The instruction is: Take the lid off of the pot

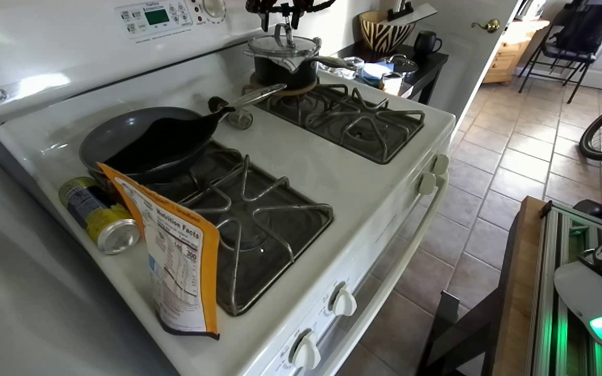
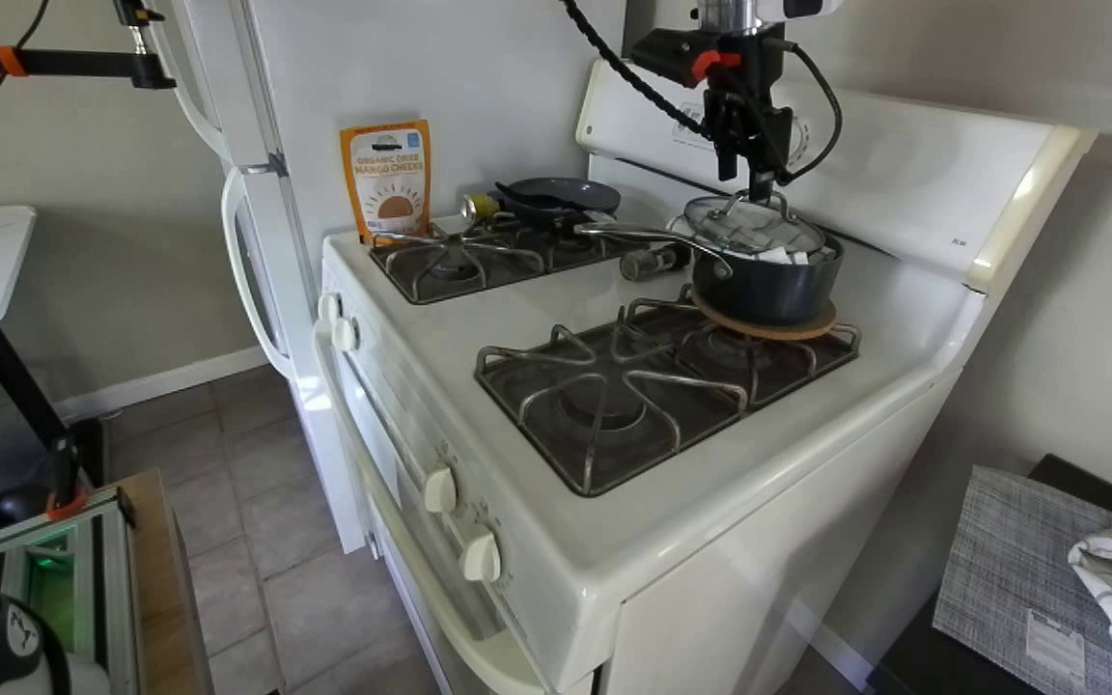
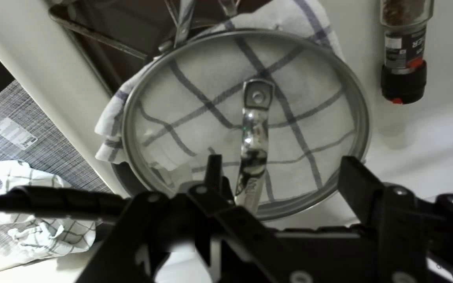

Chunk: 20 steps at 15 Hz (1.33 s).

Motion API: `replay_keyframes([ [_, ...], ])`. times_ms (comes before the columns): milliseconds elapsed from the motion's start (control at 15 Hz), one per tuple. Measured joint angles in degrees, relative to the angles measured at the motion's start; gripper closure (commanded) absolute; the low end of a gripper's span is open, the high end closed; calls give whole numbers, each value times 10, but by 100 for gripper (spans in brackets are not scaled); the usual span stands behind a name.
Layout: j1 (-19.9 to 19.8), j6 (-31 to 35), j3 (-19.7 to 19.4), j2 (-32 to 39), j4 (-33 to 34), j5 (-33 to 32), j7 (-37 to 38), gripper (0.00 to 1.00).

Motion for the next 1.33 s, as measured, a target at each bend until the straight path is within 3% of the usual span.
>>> replay_keyframes([
  [67,0,0,0,1,0,0,0,47],
  [200,0,-1,0,2,0,2,0,52],
  [333,0,-2,0,2,-1,5,0,65],
  [733,-2,-6,0,2,-9,10,0,60],
  [800,-2,-9,0,2,-10,11,0,64],
  [867,-2,-15,0,2,-10,11,0,82],
  [1067,-3,-31,0,1,-10,12,-1,100],
  [1333,-3,-33,-2,0,-10,11,-1,97],
])
